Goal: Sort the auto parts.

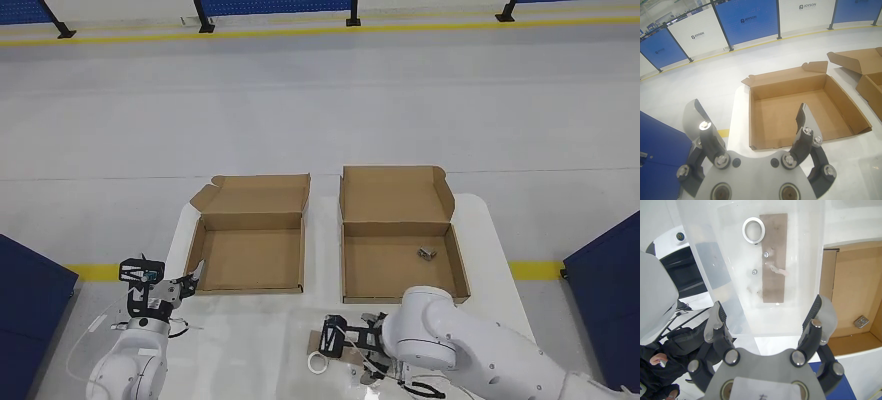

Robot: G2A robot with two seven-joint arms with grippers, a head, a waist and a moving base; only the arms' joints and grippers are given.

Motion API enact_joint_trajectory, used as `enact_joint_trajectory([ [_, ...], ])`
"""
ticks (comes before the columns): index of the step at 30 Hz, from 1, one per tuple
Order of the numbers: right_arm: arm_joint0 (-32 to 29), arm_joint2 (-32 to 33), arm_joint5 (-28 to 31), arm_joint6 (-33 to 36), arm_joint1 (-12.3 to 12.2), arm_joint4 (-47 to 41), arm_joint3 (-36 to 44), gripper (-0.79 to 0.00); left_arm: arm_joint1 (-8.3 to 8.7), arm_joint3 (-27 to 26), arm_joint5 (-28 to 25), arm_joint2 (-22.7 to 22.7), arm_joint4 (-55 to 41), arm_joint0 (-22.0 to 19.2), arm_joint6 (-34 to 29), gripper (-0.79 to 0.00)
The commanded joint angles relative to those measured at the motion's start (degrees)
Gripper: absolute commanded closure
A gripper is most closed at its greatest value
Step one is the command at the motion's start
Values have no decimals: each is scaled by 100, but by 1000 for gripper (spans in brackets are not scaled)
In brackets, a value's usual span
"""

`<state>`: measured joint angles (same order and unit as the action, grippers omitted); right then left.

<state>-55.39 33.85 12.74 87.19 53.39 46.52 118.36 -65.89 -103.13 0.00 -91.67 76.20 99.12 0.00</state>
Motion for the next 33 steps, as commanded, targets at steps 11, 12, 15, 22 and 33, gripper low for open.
enact_joint_trajectory([
  [11,-44,-436,-337,75,177,328,-147,-785,0,0,0,0,0,0,0,-785],
  [12,-40,-461,-293,81,185,323,-157,-785,0,0,0,0,0,0,0,-785],
  [15,-40,-461,-293,81,185,323,-157,-785,0,0,0,0,0,0,0,-785],
  [22,-52,-469,-289,37,187,341,-161,-785,0,0,0,0,0,0,0,-785],
  [33,-245,-532,-551,-579,266,883,-476,-785,0,0,0,0,0,0,0,-785],
])
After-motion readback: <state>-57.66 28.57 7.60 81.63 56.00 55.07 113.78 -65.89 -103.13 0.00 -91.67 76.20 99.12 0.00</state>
